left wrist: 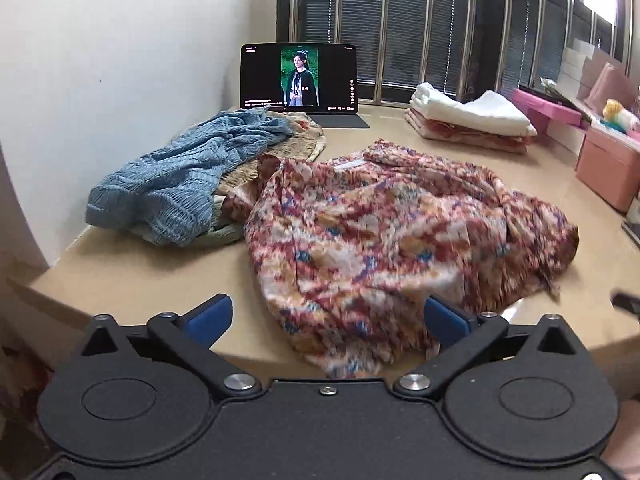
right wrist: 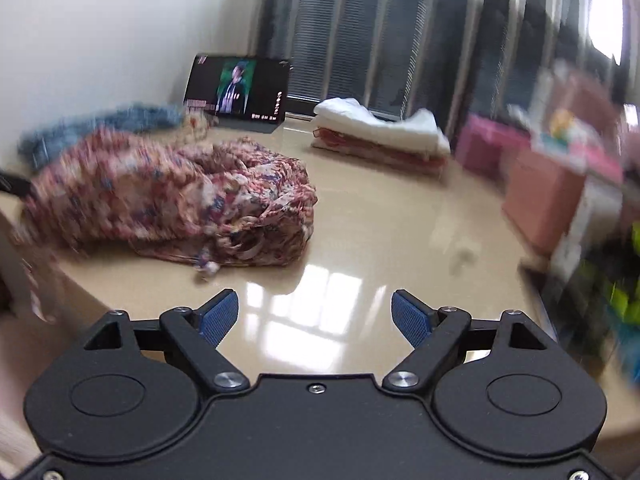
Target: Fold clothes
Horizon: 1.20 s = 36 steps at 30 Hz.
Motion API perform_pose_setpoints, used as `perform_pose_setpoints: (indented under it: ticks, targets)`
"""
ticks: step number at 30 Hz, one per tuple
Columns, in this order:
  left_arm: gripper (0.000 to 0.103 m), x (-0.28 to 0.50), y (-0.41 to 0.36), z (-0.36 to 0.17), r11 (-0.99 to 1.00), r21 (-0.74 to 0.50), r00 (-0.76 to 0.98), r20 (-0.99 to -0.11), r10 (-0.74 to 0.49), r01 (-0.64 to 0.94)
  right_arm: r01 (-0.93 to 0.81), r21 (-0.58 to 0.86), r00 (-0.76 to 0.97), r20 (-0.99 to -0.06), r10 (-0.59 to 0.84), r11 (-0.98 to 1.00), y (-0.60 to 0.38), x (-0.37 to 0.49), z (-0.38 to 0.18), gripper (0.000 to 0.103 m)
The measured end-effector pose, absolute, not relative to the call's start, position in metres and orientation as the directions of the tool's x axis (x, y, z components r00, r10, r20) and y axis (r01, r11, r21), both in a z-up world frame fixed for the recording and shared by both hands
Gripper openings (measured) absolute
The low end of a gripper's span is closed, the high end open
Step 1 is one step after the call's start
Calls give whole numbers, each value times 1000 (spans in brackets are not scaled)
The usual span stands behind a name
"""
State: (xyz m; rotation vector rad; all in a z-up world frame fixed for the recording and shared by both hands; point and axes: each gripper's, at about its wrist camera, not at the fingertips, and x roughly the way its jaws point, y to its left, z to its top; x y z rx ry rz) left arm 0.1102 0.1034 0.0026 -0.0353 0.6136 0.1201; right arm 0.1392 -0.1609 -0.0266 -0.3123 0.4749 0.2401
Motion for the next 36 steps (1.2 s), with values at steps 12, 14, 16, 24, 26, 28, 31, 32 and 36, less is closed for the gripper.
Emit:
perform_pose_setpoints:
  ticks: [12, 14, 16, 24, 26, 28, 31, 32, 36]
  targets:
    - [103, 83, 85, -18, 969, 231, 808, -551, 208, -91, -315, -85, 784, -585, 209, 945, -135, 240, -29, 11]
    - [103, 84, 78, -23, 951, 298, 811, -533, 240, -86, -295, 35, 787, -558, 264, 955, -145, 234, -25, 4]
    - [103, 86, 70, -29, 928, 364, 813, -514, 275, -83, -275, 155, 791, -525, 315, 949, -155, 229, -21, 3]
    - [100, 93, 48, -40, 880, 468, 834, -451, 317, -82, -310, 304, 815, -403, 416, 901, -190, 181, 17, 3]
    - [100, 90, 42, -42, 869, 489, 841, -434, 322, -81, -315, 333, 821, -375, 431, 889, -196, 171, 26, 3]
    - [100, 85, 38, -43, 862, 500, 851, -412, 324, -87, -319, 341, 824, -361, 436, 884, -200, 163, 32, 3]
    - [100, 75, 33, -39, 870, 482, 870, -383, 311, -99, -312, 313, 836, -358, 416, 897, -201, 154, 35, 3]
    - [100, 72, 32, -38, 872, 477, 874, -373, 312, -108, -308, 309, 838, -358, 411, 900, -202, 152, 35, 3]
    - [94, 75, 31, -41, 849, 505, 860, -353, 369, -157, -280, 315, 846, -364, 388, 907, -207, 149, 28, 3]
